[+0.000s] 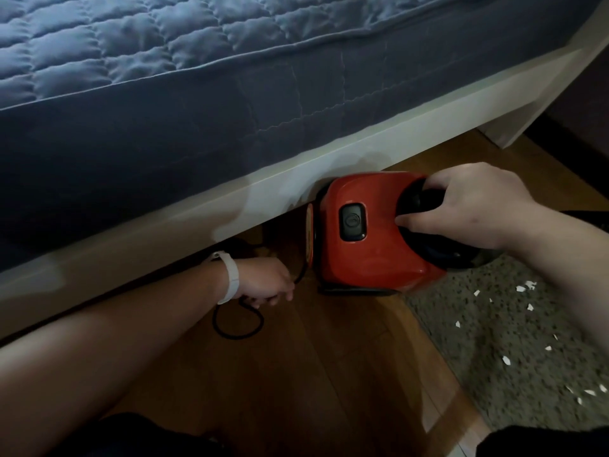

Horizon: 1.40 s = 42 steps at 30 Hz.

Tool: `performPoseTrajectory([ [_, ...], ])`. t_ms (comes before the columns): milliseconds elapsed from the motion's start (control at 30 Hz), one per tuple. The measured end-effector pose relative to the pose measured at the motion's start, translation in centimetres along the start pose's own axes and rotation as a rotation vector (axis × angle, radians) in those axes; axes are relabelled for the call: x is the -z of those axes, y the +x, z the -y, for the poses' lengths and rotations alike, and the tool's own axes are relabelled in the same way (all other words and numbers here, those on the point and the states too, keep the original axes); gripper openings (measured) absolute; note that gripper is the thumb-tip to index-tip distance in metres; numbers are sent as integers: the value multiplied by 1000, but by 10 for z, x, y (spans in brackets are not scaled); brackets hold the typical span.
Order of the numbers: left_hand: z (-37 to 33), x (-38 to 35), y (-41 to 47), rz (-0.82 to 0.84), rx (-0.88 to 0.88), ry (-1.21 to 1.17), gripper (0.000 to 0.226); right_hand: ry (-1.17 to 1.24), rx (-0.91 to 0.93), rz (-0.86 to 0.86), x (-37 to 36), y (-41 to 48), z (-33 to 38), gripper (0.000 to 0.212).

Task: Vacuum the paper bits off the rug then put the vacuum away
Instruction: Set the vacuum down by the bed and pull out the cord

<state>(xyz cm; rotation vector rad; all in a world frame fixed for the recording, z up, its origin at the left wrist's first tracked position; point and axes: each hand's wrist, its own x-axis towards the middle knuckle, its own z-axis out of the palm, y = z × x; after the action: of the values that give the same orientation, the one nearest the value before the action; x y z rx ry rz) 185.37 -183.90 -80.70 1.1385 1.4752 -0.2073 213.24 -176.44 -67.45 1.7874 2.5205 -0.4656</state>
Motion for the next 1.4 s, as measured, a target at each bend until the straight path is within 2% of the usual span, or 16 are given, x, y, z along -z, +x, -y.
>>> performPoseTrajectory([
  [100,12,-3,14,-180,117,-150,18,71,35,30,5,-4,2,39],
  [233,21,8,23,-333,53,-334,13,49,105,93,-1,-6,10,37],
  [367,28,11,21,-452,10,-377,17,-61,148,142,-22,-2,15,47],
  [433,37,14,17,-501,-8,-317,18,-123,195,150,-36,1,16,48],
  [500,50,17,13,-475,-12,-175,21,-168,214,188,-49,1,18,49],
  [600,70,14,13,-345,6,50,25,-212,212,286,-68,0,19,50],
  [733,87,-11,24,-166,31,225,24,-212,213,335,-85,0,15,48],
  [833,92,-35,31,-41,47,272,28,-184,213,369,-92,0,12,40],
  [900,94,-49,39,8,34,297,28,-220,222,387,-97,-1,12,41],
  [1033,101,-55,57,-8,6,197,21,-277,248,373,-107,-1,11,41],
  [1100,106,-49,60,-85,-25,175,22,-285,244,355,-107,0,11,40],
  [1267,127,-12,71,-502,-96,296,21,-316,227,361,-107,-2,15,43],
  [1333,138,7,78,-623,-57,419,21,-310,216,362,-109,-2,14,44],
  [1400,152,23,82,-717,31,514,34,-288,218,347,-112,-3,12,46],
])
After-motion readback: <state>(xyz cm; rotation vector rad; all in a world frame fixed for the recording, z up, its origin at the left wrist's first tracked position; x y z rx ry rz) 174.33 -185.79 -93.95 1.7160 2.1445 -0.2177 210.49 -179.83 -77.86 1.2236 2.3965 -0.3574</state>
